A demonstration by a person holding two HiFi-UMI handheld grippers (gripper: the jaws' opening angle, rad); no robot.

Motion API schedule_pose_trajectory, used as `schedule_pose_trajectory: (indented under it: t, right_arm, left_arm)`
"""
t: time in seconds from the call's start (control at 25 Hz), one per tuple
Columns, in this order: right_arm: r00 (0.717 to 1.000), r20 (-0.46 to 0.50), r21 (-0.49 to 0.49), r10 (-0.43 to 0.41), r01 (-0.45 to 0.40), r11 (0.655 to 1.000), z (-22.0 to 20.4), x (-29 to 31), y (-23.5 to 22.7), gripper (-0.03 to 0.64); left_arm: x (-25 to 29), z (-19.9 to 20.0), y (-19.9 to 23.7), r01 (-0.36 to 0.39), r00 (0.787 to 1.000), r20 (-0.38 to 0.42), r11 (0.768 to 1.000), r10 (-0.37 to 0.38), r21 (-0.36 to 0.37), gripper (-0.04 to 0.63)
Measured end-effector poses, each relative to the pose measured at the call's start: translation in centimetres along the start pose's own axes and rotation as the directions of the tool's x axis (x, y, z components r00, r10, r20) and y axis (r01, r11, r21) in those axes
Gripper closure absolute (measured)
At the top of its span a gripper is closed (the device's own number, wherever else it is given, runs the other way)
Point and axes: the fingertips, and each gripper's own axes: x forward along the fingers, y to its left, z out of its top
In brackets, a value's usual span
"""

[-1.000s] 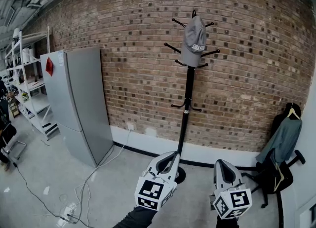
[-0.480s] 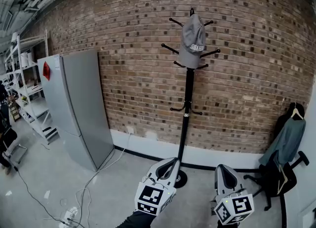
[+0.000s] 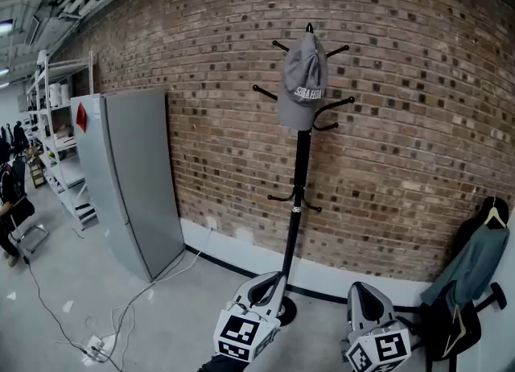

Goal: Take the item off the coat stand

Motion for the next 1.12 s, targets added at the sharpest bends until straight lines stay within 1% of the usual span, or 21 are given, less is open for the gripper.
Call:
schedule_pose_trajectory:
  t: [0.24,0.52,0.76,0.92,1.12]
  right_arm:
    - [0.998,0.001,-0.018,0.068,-0.067,0.998,-0.4,1.7,-4.3,0.607]
    - [0.992,0.001,-0.011,0.126,-0.126,0.992,-1.8,4.2,-6.1,0.607]
    - [0.992,0.006,0.009,0.128,-0.128,0.992,-2.9,7.7,-8.3,0.607]
    - [0.993,-0.004,0.000,0.122,-0.122,0.993,-3.8,11.1,-9.8,0.607]
    - [0.993,-0.005,-0.014,0.117,-0.117,0.993,-4.0,15.9,-11.4,0.607]
  left_arm:
    - [3.4,-0.2,-1.2,-0.080,0.997,0.008,0.997,0.080,0.008,0.589]
    - [6.0,-0.3,-0.5,-0.137,0.991,0.009,0.990,0.137,0.032,0.589]
    - [9.5,-0.6,1.3,-0.136,0.990,0.027,0.990,0.136,0.020,0.589]
    - [12.7,-1.1,2.9,-0.108,0.994,0.032,0.994,0.108,-0.001,0.589]
    - [17.6,1.3,6.1,-0.098,0.992,0.084,0.995,0.096,0.030,0.589]
